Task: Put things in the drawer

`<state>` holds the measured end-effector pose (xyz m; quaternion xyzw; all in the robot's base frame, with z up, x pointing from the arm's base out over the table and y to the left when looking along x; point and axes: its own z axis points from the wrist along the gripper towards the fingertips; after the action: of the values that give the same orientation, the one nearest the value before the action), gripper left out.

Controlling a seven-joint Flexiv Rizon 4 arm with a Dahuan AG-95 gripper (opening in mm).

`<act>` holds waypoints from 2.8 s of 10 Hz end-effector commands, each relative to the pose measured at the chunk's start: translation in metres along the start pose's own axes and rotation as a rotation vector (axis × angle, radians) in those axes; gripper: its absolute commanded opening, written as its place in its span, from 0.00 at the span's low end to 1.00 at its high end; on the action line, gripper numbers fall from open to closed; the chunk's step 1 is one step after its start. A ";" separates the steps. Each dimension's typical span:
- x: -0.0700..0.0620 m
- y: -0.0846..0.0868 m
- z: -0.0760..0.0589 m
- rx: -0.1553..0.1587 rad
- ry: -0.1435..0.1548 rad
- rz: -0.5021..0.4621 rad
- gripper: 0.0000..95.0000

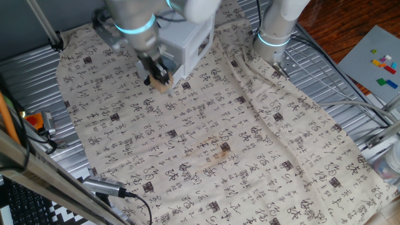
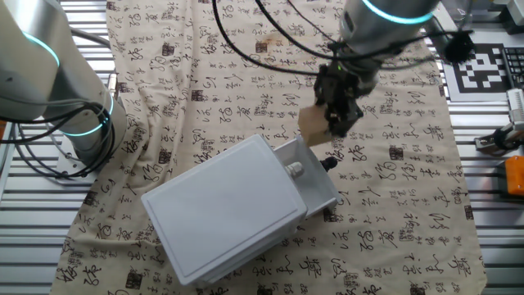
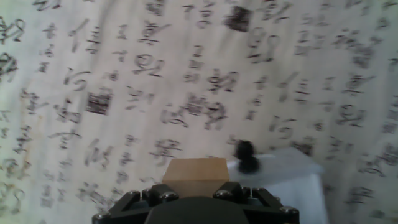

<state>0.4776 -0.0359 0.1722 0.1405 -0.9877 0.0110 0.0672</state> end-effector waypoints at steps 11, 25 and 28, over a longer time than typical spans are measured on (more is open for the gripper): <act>0.038 -0.026 0.020 0.003 -0.006 -0.097 0.00; 0.042 -0.032 0.050 0.015 -0.033 -0.151 0.00; 0.042 -0.032 0.050 0.022 -0.047 -0.190 0.20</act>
<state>0.4379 -0.0802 0.1294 0.2355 -0.9709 0.0132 0.0420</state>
